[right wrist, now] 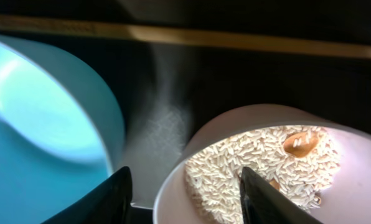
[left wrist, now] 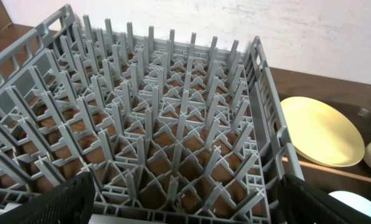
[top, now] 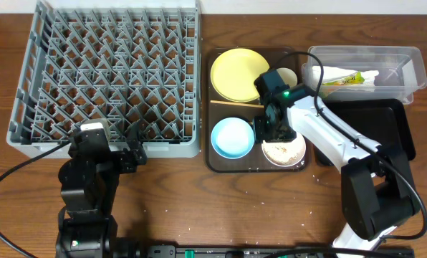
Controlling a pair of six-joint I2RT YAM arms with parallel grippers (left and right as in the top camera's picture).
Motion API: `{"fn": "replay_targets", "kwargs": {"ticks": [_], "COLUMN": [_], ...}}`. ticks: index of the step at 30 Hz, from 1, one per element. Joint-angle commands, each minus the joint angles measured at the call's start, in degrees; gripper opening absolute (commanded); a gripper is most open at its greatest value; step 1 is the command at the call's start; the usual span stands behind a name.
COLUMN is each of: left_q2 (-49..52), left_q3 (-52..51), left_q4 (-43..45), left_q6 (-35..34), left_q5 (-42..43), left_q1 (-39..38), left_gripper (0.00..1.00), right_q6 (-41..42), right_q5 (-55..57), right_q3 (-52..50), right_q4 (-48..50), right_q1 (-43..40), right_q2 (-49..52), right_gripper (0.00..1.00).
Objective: Sort waste into correct bins and load items into the dishwasher
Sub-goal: 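Grasp rim of white rice bowl with right gripper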
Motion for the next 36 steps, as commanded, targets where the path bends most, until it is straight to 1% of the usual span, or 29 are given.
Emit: {"fn": "replay_targets", "kwargs": {"ticks": [1, 4, 8, 10, 13, 15, 16, 17, 22, 26, 30, 32, 36], "left_q2": [-0.13, -0.13, -0.13, -0.13, -0.13, -0.13, -0.13, -0.13, -0.13, -0.13, -0.13, -0.13, -0.13], "left_q3": [0.85, 0.85, 0.85, 0.85, 0.85, 0.85, 0.85, 0.85, 0.85, 0.85, 0.85, 0.85, 0.85], "left_q4": [-0.02, 0.00, -0.02, -0.02, -0.02, -0.02, -0.02, -0.02, 0.00, -0.02, -0.02, 0.00, -0.02], "left_q6": [0.55, 0.55, 0.55, 0.55, 0.55, 0.55, 0.55, 0.55, 0.55, 0.55, 0.55, 0.55, 0.55], "left_q5": [0.55, 0.55, 0.55, 0.55, 0.55, 0.55, 0.55, 0.55, 0.55, 0.55, 0.55, 0.55, 0.55], "left_q1": [0.20, 0.20, 0.20, 0.20, 0.20, 0.20, 0.20, 0.20, 0.20, 0.20, 0.20, 0.20, 0.20], "left_gripper": [0.95, 0.95, 0.95, 0.95, 0.95, 0.95, 0.95, 0.95, 0.95, 0.95, 0.95, 0.95, 0.95], "right_q6": [0.61, -0.07, -0.92, -1.16, -1.11, -1.11, -1.11, -1.11, -1.07, -1.18, -4.42, -4.55, -6.01], "right_q5": [1.14, 1.16, 1.16, 1.16, 1.14, 1.14, 1.14, 1.14, 0.85, -1.92, -10.40, -13.77, -22.71], "right_q3": [-1.97, -3.02, -3.93, -3.98, -3.98, -3.98, -3.98, -3.98, -3.89, -2.19, 1.01, 1.95, 2.08], "right_q4": [1.38, 2.95, 3.37, 3.08, 2.97, 2.82, 2.69, 2.60, 2.34, -0.15, -3.17, -4.11, -5.31], "right_q1": [0.61, 0.61, 0.74, 0.76, 0.76, 0.76, 0.76, 0.76, 0.76, 0.59, -1.36, -3.37, -10.67], "right_q2": [0.52, 0.52, 0.52, 0.55, 0.52, 0.52, 0.52, 0.52, 0.44, -0.59, -3.78, -6.40, -11.98], "right_gripper": [0.50, 0.49, 0.41, 0.32, 0.23, 0.15, 0.07, 0.01, 0.01, 0.01, 0.01, 0.01, 0.01]}}
